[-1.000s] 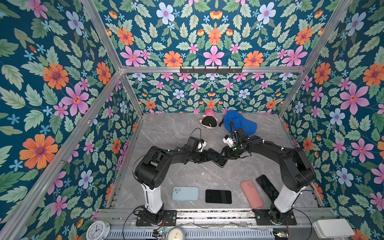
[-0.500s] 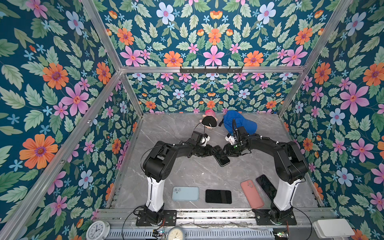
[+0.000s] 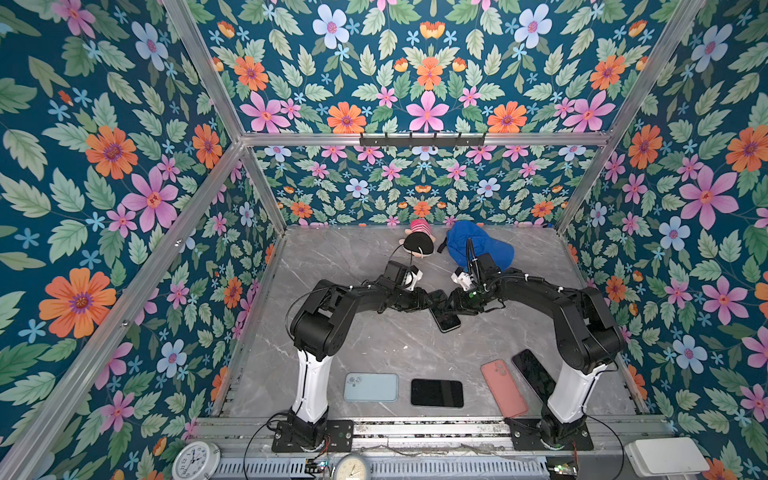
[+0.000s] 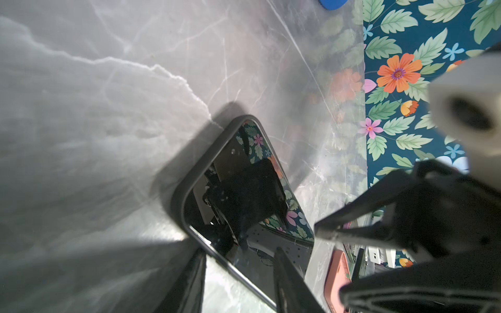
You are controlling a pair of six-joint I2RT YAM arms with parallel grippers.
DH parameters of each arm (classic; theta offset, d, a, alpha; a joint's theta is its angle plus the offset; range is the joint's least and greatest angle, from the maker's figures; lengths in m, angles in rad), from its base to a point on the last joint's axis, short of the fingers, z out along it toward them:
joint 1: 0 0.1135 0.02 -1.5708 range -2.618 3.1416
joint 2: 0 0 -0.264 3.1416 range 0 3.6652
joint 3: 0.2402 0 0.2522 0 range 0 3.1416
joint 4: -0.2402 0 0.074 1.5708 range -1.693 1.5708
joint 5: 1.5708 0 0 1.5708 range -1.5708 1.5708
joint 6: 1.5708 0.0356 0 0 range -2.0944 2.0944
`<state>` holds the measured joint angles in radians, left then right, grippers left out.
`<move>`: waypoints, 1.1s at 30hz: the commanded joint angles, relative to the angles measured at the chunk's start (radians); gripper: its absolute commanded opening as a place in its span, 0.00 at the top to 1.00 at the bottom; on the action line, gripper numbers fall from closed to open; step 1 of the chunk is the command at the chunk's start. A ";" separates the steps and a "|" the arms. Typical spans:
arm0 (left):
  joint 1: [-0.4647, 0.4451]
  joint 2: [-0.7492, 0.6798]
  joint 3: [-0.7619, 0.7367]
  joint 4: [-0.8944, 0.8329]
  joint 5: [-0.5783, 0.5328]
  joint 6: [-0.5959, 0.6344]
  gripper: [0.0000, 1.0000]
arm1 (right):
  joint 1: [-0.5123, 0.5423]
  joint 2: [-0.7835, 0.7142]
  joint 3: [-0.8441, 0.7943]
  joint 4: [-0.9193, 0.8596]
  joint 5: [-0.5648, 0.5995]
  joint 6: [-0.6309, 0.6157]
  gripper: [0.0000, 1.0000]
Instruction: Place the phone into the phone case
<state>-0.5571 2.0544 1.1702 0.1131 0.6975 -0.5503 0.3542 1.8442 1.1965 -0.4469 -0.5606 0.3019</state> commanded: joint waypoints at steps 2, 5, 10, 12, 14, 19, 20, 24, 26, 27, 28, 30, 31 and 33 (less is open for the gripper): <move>0.000 0.010 -0.002 -0.068 -0.040 0.009 0.56 | -0.027 0.027 0.023 -0.048 0.066 -0.029 0.50; -0.002 0.010 -0.004 -0.069 -0.036 0.007 0.56 | -0.027 0.069 0.037 -0.045 0.065 -0.034 0.48; -0.006 0.012 -0.006 -0.071 -0.035 0.007 0.56 | -0.027 0.095 0.022 -0.016 -0.004 -0.010 0.51; -0.008 0.014 -0.005 -0.070 -0.035 0.005 0.56 | -0.024 0.087 0.006 -0.003 -0.024 -0.001 0.54; -0.009 0.017 -0.003 -0.069 -0.033 0.006 0.56 | -0.025 0.079 -0.009 0.003 -0.037 0.006 0.57; -0.012 0.024 0.009 -0.070 -0.029 0.004 0.58 | -0.010 0.069 -0.037 0.028 -0.061 0.024 0.64; -0.013 0.027 0.011 -0.069 -0.029 0.004 0.58 | -0.005 0.070 -0.038 0.029 -0.061 0.027 0.65; -0.015 0.028 0.014 -0.070 -0.027 0.003 0.59 | 0.004 0.070 -0.055 0.053 -0.065 0.043 0.70; -0.017 0.026 0.013 -0.073 -0.028 0.003 0.59 | 0.005 0.071 -0.061 0.060 -0.065 0.051 0.73; -0.017 0.025 0.011 -0.075 -0.030 0.005 0.59 | 0.006 0.072 -0.064 0.063 -0.065 0.052 0.73; -0.017 0.023 0.010 -0.076 -0.032 0.006 0.60 | 0.005 0.071 -0.067 0.066 -0.065 0.054 0.74; -0.017 0.019 0.003 -0.078 -0.034 0.006 0.60 | 0.005 0.073 -0.071 0.069 -0.064 0.056 0.76; -0.017 0.014 -0.002 -0.079 -0.038 0.006 0.60 | 0.005 0.072 -0.070 0.070 -0.062 0.057 0.78; -0.017 0.001 -0.012 -0.083 -0.041 0.004 0.60 | 0.006 0.072 -0.071 0.069 -0.060 0.057 0.79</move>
<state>-0.5709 2.0605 1.1713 0.1268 0.6880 -0.5507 0.3550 1.9167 1.1290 -0.3904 -0.6258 0.3584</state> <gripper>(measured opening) 0.402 0.211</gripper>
